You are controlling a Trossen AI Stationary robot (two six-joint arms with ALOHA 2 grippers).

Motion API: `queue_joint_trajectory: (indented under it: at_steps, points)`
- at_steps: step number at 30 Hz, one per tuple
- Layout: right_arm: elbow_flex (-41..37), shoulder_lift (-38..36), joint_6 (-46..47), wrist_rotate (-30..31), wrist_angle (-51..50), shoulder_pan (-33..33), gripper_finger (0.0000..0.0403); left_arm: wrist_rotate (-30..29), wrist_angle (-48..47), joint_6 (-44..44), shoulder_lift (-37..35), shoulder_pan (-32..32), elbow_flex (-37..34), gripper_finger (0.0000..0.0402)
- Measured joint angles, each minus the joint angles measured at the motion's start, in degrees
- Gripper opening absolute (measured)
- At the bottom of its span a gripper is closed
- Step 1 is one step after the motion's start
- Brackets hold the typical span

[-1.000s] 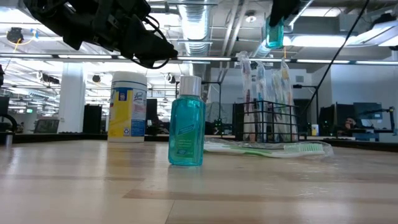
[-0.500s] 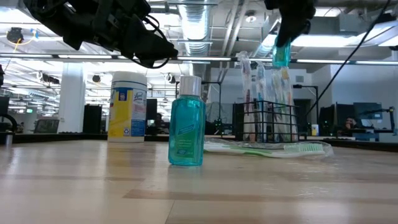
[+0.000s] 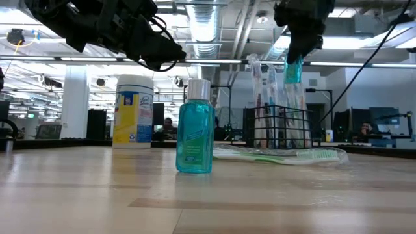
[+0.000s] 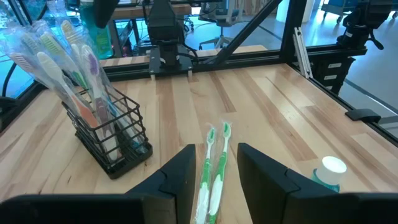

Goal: Pick & Place toothbrushing station
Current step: Put the blue mouthwash into the mesh organizer

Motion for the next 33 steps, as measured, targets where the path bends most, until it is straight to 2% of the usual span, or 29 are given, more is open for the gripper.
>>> queue_joint_trajectory:
  at_steps: [18, 33]
  points:
    - [0.0, 6.8, -1.1, 0.0, 1.5, -3.2, 0.0081, 0.0, 0.1, 0.0, 0.0, 0.0, 0.0, 0.0114]
    - [-0.1, 7.6, -1.2, 0.0, 3.0, -3.9, 0.0078, 0.0, 0.0, -0.1, 0.0, 0.0, 0.0, 0.0114]
